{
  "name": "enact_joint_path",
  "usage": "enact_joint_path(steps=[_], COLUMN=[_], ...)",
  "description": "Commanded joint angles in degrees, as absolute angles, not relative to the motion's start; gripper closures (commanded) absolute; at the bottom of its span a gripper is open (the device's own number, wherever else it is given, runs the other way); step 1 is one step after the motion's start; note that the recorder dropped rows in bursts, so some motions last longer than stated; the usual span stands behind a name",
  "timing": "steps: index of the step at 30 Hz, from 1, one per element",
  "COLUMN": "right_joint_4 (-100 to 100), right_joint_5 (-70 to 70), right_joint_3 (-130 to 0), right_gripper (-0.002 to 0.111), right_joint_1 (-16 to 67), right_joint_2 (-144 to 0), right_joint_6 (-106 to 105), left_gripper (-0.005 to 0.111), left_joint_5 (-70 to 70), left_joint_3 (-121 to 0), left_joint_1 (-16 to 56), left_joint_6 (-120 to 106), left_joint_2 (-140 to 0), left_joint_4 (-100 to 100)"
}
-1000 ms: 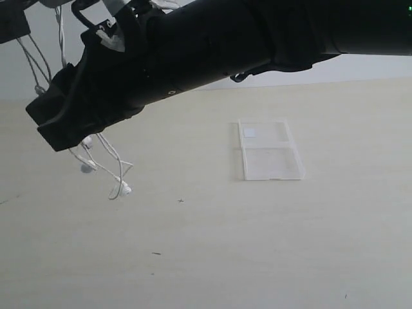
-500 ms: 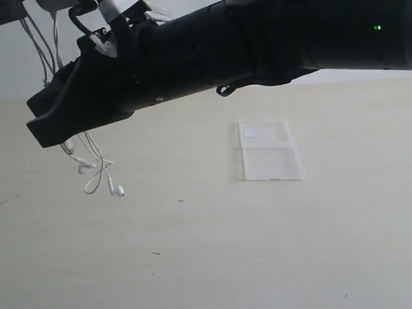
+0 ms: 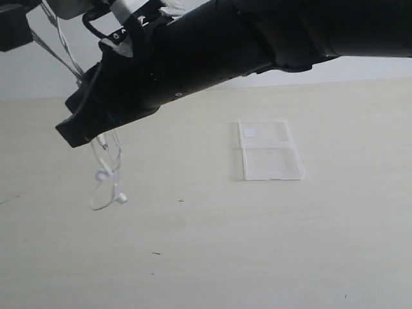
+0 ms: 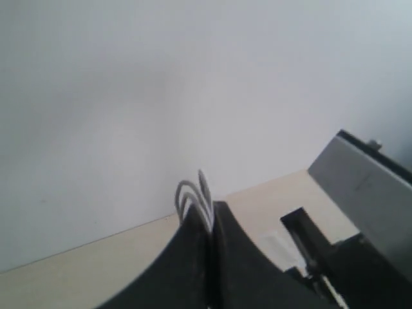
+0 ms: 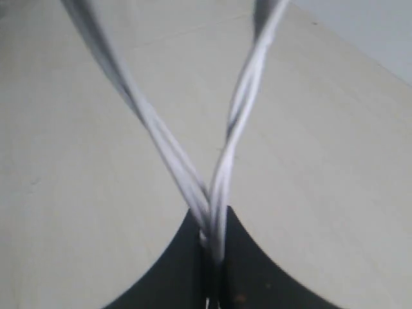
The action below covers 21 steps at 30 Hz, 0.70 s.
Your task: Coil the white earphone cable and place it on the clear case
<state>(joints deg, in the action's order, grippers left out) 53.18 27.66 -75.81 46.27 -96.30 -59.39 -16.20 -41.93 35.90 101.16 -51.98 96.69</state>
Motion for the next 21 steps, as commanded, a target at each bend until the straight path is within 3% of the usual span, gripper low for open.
enact_joint_path(steps=[1, 21], right_joint_4=[35.0, 20.5], right_joint_5=[27.1, 34.4], right_joint_3=[-75.8, -75.8], right_gripper=[0.108, 0.108], right_joint_1=[46.0, 46.0], right_joint_2=[-93.4, -84.1], right_joint_6=[-44.6, -39.1], left_gripper=[0.107, 0.107], left_joint_5=[-17.9, -17.5], left_joint_3=[-40.1, -33.4], left_joint_1=[35.9, 35.9], left_joint_6=[100.6, 100.6], left_joint_2=[-51.3, -51.3], left_joint_4=[95.0, 89.3])
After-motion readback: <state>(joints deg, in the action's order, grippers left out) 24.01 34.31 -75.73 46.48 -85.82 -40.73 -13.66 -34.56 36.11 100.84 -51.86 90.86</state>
